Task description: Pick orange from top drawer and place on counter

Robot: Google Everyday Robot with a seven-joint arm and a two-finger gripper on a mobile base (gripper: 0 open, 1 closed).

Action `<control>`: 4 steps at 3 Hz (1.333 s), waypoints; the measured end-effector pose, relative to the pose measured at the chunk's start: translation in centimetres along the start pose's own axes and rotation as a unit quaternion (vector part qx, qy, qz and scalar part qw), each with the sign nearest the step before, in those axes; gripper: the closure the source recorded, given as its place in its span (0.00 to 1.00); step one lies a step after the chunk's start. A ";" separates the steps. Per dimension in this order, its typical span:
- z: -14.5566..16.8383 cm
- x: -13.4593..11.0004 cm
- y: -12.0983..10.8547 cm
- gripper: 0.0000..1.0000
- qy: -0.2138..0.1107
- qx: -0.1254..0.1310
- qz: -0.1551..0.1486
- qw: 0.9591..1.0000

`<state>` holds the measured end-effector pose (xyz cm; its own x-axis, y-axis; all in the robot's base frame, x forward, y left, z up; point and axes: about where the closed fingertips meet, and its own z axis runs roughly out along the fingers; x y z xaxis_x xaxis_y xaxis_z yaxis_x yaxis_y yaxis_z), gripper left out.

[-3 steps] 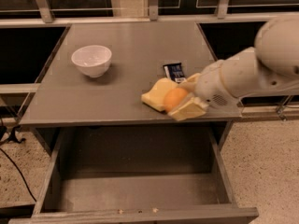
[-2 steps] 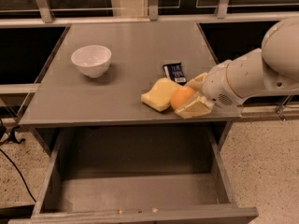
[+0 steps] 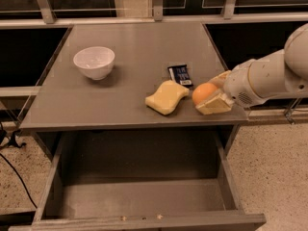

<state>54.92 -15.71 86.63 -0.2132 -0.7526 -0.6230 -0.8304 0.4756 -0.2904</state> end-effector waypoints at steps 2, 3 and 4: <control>-0.1 1.0 -2.0 1.00 -0.003 0.023 0.026 0.999; 0.2 1.1 -2.1 1.00 -0.009 0.022 0.036 0.999; 0.8 1.3 -2.1 1.00 -0.017 0.018 0.048 0.999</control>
Offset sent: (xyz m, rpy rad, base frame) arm 0.0196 -0.0264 -0.0002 0.0273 -0.0160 -0.0923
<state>56.75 -17.36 85.83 -0.2717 -0.6872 -0.6737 -0.7883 0.5605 -0.2539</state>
